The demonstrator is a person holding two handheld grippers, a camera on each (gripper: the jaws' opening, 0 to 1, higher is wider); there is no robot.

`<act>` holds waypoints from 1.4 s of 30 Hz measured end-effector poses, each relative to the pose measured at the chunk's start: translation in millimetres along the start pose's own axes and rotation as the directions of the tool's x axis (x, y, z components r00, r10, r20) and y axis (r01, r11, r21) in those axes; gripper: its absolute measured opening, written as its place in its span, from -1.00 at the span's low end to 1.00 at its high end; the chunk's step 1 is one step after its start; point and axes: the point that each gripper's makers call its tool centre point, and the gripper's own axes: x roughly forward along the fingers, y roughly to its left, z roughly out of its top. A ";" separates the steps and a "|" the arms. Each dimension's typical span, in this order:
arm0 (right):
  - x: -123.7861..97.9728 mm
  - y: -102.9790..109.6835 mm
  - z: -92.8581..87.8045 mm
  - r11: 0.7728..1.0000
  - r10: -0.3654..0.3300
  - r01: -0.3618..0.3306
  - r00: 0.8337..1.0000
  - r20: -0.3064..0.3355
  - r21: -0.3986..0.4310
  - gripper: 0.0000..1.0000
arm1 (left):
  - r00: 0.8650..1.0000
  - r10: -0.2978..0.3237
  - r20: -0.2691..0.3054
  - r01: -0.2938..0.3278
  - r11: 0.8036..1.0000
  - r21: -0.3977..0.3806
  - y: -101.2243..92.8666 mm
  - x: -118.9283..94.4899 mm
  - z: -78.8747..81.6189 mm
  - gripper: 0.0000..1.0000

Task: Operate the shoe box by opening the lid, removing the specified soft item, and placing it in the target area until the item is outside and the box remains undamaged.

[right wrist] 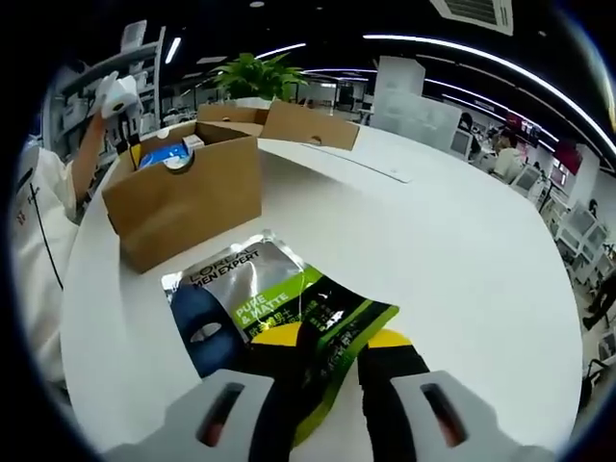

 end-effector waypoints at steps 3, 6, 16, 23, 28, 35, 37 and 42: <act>-0.6 -1.6 0.5 0.999 -0.025 0.025 1.000 0.008 -0.025 -0.50 | 1.000 -0.001 -0.006 0.001 1.000 0.000 0.2 0.3 -0.3 -0.97; -0.8 -1.4 0.2 0.999 -0.033 0.034 0.999 0.023 -0.039 -0.50 | 1.000 -0.003 -0.007 0.003 1.000 -0.001 0.3 0.3 -0.4 -0.97; -3.8 -5.4 -1.0 0.994 -0.103 0.106 0.991 0.083 -0.027 -0.46 | 1.000 -0.002 -0.006 0.002 1.000 0.007 -0.4 0.5 0.0 -0.97; -10.2 -15.9 -1.6 0.977 -0.203 0.208 0.975 0.089 -0.043 -0.28 | 1.000 -0.005 -0.023 0.005 1.000 0.002 -0.8 1.2 -0.2 -0.97; -10.7 -15.9 -2.3 0.978 -0.199 0.203 0.976 0.092 -0.041 -0.28 | 1.000 -0.002 -0.025 0.002 1.000 0.001 -0.1 1.3 -0.3 -0.97; -25.8 -28.3 4.4 0.954 -0.281 0.289 0.955 0.099 -0.086 -0.24 | 1.000 -0.005 -0.020 0.006 1.000 0.005 0.1 1.2 -0.1 -0.97; -31.5 -29.5 7.8 0.945 -0.311 0.320 0.944 0.112 -0.074 -0.26 | 1.000 -0.006 -0.020 0.006 1.000 0.003 0.3 1.2 -0.1 -0.97; -35.2 -1.0 27.0 0.969 -0.230 0.204 0.949 0.216 0.136 -0.17 | 1.000 0.001 -0.014 -0.001 1.000 0.005 0.0 0.9 0.0 -0.97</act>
